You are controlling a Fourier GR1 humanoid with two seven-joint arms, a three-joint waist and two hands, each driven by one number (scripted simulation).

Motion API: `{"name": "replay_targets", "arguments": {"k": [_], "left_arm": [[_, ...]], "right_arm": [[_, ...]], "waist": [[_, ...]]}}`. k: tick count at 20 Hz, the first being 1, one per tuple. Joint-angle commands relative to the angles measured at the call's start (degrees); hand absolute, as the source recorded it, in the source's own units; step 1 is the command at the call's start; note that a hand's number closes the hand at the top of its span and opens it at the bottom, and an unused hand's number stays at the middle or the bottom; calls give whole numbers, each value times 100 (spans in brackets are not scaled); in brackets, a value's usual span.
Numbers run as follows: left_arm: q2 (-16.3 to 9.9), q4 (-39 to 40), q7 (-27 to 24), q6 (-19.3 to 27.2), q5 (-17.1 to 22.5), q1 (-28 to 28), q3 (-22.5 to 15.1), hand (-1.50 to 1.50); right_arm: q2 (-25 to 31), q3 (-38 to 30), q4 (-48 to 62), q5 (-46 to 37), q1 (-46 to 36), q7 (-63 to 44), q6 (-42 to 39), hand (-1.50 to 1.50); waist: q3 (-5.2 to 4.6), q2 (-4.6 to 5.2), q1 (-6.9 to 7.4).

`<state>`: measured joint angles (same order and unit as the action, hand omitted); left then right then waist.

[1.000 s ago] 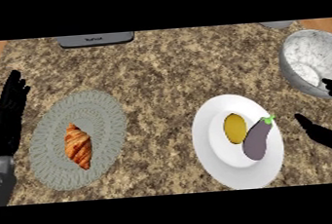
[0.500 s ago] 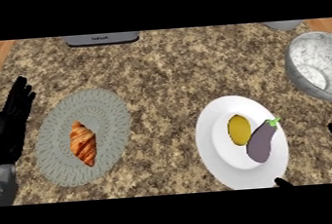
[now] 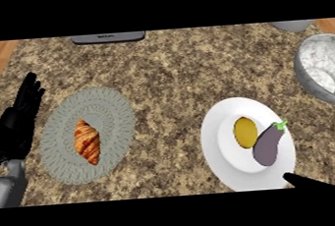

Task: Pick the lemon from the plate and place it in the bowl

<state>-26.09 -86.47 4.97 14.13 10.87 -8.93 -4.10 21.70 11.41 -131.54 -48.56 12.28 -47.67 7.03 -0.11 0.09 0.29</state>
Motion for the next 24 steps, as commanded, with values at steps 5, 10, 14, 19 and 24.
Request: {"name": "replay_targets", "arguments": {"k": [5, 10, 14, 19, 24], "left_arm": [[203, 108, 21, 25, -157, -202, -116, 0], [46, 130, 5, -153, -33, -154, 171, 0], [173, 219, -174, -151, -187, -12, 148, 0], [189, 163, -201, -227, -183, 13, 154, 0], [140, 137, -14, -322, -118, -142, 339, 0]], "right_arm": [[499, -530, 868, 1510, -1741, -1310, -2329, -150], [235, -246, 1772, 2034, -2173, -1444, -2824, -150], [41, -215, 2320, 2323, -2601, -1520, -3047, -150], [11, -63, 3397, 2556, -2950, -1612, -3387, -150], [193, -52, 3601, 2667, -2651, -1334, -3571, -150]], "waist": [[-3, 41, 118], [5, 17, 69], [6, 3, 30], [5, 11, 94], [8, -1, 6]]}}
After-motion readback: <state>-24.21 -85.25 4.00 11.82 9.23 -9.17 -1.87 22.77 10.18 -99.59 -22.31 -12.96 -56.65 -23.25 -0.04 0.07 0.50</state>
